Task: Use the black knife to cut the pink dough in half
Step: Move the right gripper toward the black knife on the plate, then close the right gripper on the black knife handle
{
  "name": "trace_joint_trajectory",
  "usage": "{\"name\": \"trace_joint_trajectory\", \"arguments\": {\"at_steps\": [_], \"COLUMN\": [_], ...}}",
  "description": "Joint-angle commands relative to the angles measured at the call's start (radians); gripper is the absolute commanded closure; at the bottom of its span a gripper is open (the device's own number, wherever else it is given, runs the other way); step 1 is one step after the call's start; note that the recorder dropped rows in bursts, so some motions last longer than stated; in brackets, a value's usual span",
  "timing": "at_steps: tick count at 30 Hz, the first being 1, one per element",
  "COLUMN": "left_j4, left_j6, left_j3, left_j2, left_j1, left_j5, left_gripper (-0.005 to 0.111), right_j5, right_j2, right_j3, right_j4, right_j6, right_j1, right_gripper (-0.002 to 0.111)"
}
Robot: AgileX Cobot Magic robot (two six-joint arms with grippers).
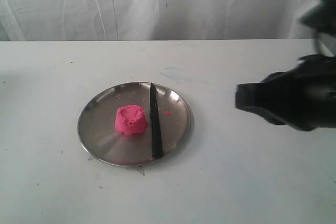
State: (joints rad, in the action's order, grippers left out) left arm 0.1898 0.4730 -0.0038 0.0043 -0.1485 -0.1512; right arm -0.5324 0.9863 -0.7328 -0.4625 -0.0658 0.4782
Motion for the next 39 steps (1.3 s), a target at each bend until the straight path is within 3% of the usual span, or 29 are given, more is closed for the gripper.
{"name": "trace_joint_trajectory", "arguments": {"at_steps": [1, 3, 6, 9, 16, 28, 39], "left_j4": [0.009, 0.009, 0.009, 0.009, 0.009, 0.009, 0.009], "left_j6": [-0.003, -0.003, -0.003, -0.003, -0.003, -0.003, -0.003], "left_j3": [0.004, 0.004, 0.004, 0.004, 0.004, 0.004, 0.004], "left_j2": [-0.004, -0.004, -0.004, -0.004, -0.004, -0.004, -0.004], "left_j1": [-0.002, -0.002, -0.002, -0.002, -0.002, -0.002, -0.002], "left_j5": [0.0, 0.0, 0.0, 0.0, 0.0, 0.0, 0.0], "left_gripper": [0.107, 0.107, 0.107, 0.107, 0.107, 0.107, 0.107], "right_j5": [-0.028, -0.005, -0.026, -0.075, -0.092, -0.086, -0.067], "right_j2": [0.333, 0.483, 0.635, 0.805, 1.012, 1.121, 1.181], "right_j3": [-0.124, -0.177, -0.236, -0.336, -0.492, -0.568, -0.572], "right_j4": [-0.146, -0.284, -0.442, -0.558, -0.488, -0.46, -0.331], "right_j6": [-0.232, -0.377, -0.571, -0.719, -0.737, -0.734, -0.612], "right_j1": [-0.004, -0.004, -0.033, -0.042, -0.028, 0.002, 0.026], "right_gripper": [0.092, 0.073, 0.061, 0.061, 0.057, 0.054, 0.054]}}
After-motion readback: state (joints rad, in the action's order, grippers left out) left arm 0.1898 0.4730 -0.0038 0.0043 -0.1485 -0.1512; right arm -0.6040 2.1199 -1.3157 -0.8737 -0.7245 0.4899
